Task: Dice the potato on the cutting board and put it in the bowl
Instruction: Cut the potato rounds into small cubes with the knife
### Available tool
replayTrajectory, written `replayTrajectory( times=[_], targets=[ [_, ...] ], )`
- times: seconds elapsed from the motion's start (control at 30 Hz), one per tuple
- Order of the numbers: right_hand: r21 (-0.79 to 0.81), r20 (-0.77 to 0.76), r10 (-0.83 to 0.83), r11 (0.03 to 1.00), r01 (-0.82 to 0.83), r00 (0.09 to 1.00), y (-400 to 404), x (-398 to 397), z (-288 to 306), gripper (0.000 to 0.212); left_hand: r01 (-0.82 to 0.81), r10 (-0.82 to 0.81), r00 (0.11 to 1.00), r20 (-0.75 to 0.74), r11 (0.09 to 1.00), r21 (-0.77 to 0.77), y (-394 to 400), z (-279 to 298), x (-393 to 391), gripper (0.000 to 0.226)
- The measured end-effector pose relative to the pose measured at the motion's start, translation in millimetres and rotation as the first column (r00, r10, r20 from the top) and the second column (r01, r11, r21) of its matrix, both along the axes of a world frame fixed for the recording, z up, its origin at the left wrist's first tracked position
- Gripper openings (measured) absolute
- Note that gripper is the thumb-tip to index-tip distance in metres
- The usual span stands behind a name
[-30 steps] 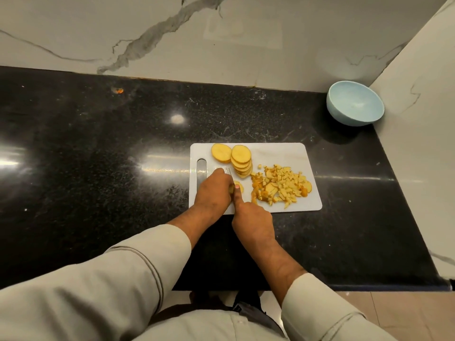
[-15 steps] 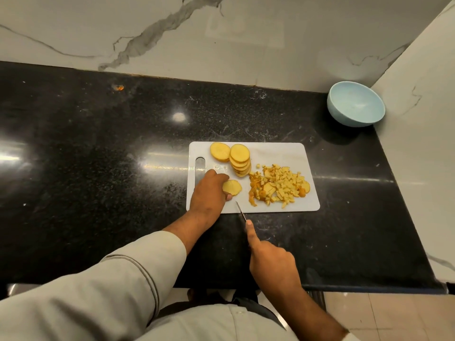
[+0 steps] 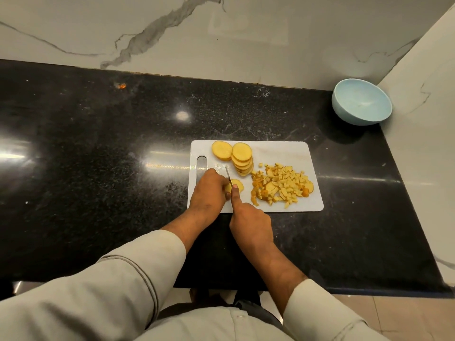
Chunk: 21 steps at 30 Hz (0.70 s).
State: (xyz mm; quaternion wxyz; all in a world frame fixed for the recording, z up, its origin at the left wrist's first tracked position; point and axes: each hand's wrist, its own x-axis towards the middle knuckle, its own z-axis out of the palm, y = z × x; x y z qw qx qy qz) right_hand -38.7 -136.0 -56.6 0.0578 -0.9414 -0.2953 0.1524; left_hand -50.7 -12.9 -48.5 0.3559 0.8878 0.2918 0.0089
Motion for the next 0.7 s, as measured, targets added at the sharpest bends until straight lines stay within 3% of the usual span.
replayTrajectory(
  times=[0.2,0.37,0.57,0.7],
  targets=[
    [0.001,-0.019,0.016,1.000,-0.016,1.000,16,8,-2,0.074,-0.029,0.028,0.999,-0.027,0.999,-0.029,0,-1,0,0.025],
    [-0.047,-0.056,0.055,0.997,-0.057,0.997,9,7,-1,0.074,0.032,-0.029,0.998,-0.053,0.998,0.059,3,2,2,0.016],
    [-0.114,-0.092,0.061,0.991,-0.072,0.994,-28,-19,5,0.079,-0.004,0.004,1.000,-0.020,1.000,0.015,4,-2,1,0.008],
    [-0.113,-0.124,0.046,0.992,-0.060,0.991,-61,-42,4,0.079,-0.028,0.027,0.999,-0.030,0.999,-0.038,7,-6,2,0.028]
  ],
)
